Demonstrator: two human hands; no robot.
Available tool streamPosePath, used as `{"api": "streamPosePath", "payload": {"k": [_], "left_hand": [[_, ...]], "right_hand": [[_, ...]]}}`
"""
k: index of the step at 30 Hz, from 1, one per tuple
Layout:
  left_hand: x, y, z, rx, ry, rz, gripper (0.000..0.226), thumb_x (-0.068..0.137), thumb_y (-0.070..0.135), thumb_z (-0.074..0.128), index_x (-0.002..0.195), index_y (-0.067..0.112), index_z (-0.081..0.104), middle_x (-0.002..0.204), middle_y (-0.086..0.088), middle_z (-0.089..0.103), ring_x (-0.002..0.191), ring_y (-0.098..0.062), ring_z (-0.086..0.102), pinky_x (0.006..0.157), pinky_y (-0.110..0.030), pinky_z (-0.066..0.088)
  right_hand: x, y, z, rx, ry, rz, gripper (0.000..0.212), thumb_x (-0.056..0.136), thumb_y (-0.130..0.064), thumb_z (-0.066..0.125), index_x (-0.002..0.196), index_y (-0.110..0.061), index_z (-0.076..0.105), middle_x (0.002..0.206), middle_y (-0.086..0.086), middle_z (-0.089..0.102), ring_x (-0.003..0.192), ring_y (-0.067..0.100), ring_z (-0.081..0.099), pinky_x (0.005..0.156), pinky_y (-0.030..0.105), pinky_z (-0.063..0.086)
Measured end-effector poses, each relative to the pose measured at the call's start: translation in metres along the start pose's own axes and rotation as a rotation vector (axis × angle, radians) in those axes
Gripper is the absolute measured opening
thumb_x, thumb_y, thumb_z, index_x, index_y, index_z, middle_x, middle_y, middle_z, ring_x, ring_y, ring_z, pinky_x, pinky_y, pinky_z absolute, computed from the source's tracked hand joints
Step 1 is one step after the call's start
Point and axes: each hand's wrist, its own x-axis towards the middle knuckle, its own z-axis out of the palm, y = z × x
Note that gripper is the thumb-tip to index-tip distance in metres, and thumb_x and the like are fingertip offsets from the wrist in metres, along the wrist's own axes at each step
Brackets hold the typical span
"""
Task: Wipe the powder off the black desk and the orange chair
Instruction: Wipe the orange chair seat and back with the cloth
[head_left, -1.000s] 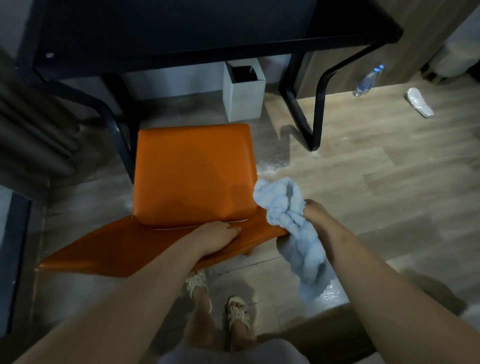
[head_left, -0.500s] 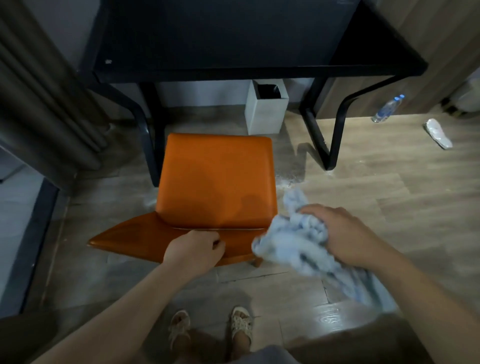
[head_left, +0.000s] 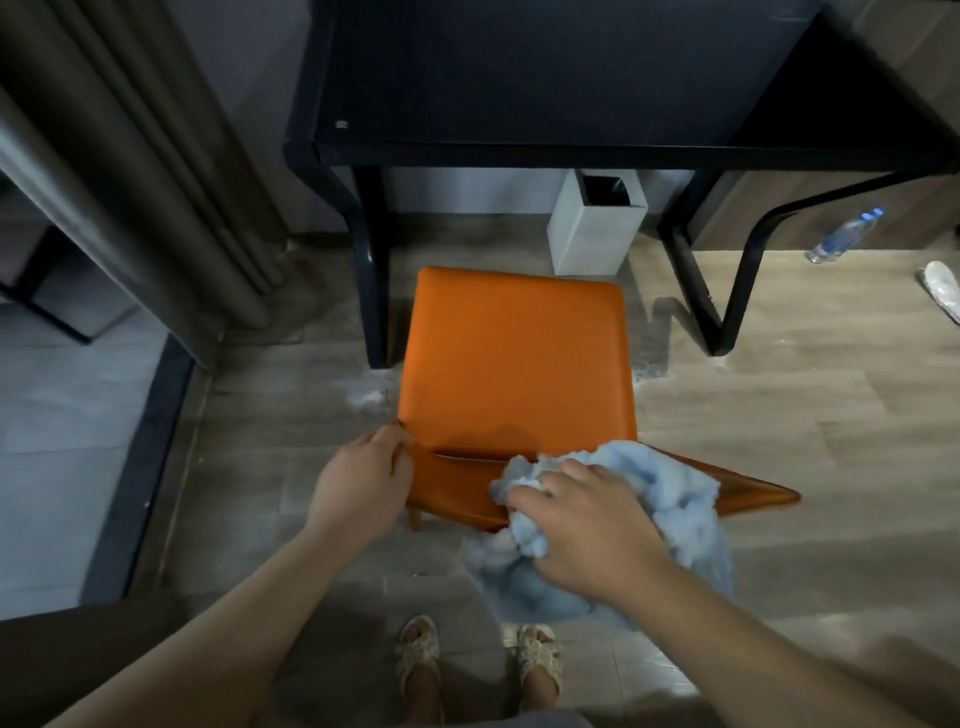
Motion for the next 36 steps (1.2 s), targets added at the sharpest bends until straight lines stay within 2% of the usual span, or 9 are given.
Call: {"api": "streamPosePath", "payload": {"k": [2, 7, 15, 18, 21, 29, 33, 35, 36], "left_hand": [[-0.001, -0.005, -0.001, -0.085, 0.023, 0.018, 0.019, 0.094, 0.017, 0.04, 0.104, 0.022, 0.056, 0.077, 0.009, 0.054, 0.063, -0.007, 0.048, 0.05, -0.02, 0.028], [-0.004, -0.01, -0.002, -0.346, -0.016, 0.007, 0.02, 0.095, 0.014, 0.039, 0.095, 0.028, 0.053, 0.07, 0.004, 0.055, 0.048, -0.003, 0.05, 0.041, -0.012, 0.034], [-0.003, -0.009, -0.013, -0.873, -0.058, -0.166, 0.022, 0.098, 0.017, 0.038, 0.098, 0.019, 0.059, 0.1, -0.002, 0.06, 0.096, -0.02, 0.055, 0.087, -0.036, 0.044], [-0.005, -0.009, -0.022, -1.098, -0.159, -0.272, 0.019, 0.096, 0.028, 0.041, 0.1, 0.02, 0.058, 0.099, -0.002, 0.06, 0.09, -0.018, 0.057, 0.068, -0.026, 0.047], [-0.004, -0.01, -0.024, -1.055, -0.235, -0.269, 0.028, 0.094, 0.042, 0.041, 0.112, 0.025, 0.055, 0.107, -0.002, 0.057, 0.094, -0.016, 0.054, 0.069, -0.027, 0.039], [-0.001, -0.015, -0.023, -1.152, -0.207, -0.275, 0.019, 0.094, 0.039, 0.045, 0.105, 0.031, 0.058, 0.103, 0.009, 0.058, 0.091, -0.003, 0.052, 0.068, -0.022, 0.034], [-0.011, -0.004, -0.034, -1.339, -0.142, -0.206, 0.019, 0.09, 0.032, 0.049, 0.083, 0.019, 0.062, 0.083, 0.002, 0.067, 0.072, -0.006, 0.063, 0.068, -0.019, 0.047], [0.009, -0.017, -0.046, -1.973, 0.391, -0.315, 0.029, 0.085, -0.005, 0.034, 0.069, -0.003, 0.059, 0.112, -0.018, 0.06, 0.107, -0.017, 0.058, 0.098, -0.021, 0.034], [0.003, -0.015, -0.056, -2.298, 0.378, -0.191, 0.051, 0.036, -0.033, 0.021, 0.067, -0.015, 0.056, 0.123, -0.035, 0.048, 0.123, -0.014, 0.048, 0.108, -0.008, 0.011]], "right_hand": [[0.006, -0.008, 0.002, 0.001, 0.025, 0.031, 0.048, 0.039, -0.028, 0.082, 0.086, -0.029, 0.07, 0.068, -0.008, 0.065, 0.065, 0.017, 0.063, 0.052, 0.028, 0.05], [-0.031, 0.039, -0.011, 0.062, -0.218, 0.295, 0.056, 0.075, -0.038, 0.056, 0.129, -0.044, 0.044, 0.125, -0.016, 0.055, 0.118, 0.012, 0.046, 0.092, 0.029, 0.033], [0.068, -0.073, 0.006, 0.186, 0.021, 0.22, 0.049, 0.074, -0.033, 0.057, 0.123, -0.035, 0.05, 0.114, -0.004, 0.063, 0.107, 0.024, 0.052, 0.086, 0.034, 0.041], [0.048, -0.04, 0.001, 0.3, -0.095, 0.259, 0.052, 0.075, -0.037, 0.058, 0.126, -0.036, 0.047, 0.12, -0.007, 0.058, 0.112, 0.02, 0.052, 0.084, 0.031, 0.041], [0.008, 0.001, -0.006, 0.144, -0.243, 0.351, 0.054, 0.075, -0.046, 0.046, 0.128, -0.042, 0.043, 0.113, -0.014, 0.057, 0.107, 0.015, 0.054, 0.087, 0.031, 0.044], [0.049, -0.052, 0.015, 0.003, -0.015, 0.325, 0.036, 0.082, -0.04, 0.052, 0.118, -0.039, 0.051, 0.107, -0.007, 0.062, 0.105, 0.019, 0.051, 0.08, 0.032, 0.04], [0.066, -0.068, -0.008, 0.651, 0.048, 0.384, 0.037, 0.063, -0.04, 0.063, 0.098, -0.045, 0.054, 0.088, -0.014, 0.064, 0.087, 0.005, 0.059, 0.067, 0.026, 0.043], [0.089, -0.075, -0.021, 0.996, 0.131, 0.398, 0.036, 0.058, -0.044, 0.069, 0.089, -0.051, 0.053, 0.085, -0.023, 0.063, 0.082, -0.007, 0.057, 0.071, 0.019, 0.046], [0.099, -0.074, -0.026, 1.076, 0.191, 0.428, 0.036, 0.061, -0.044, 0.073, 0.091, -0.05, 0.053, 0.089, -0.021, 0.063, 0.086, -0.005, 0.058, 0.076, 0.019, 0.048]]}}
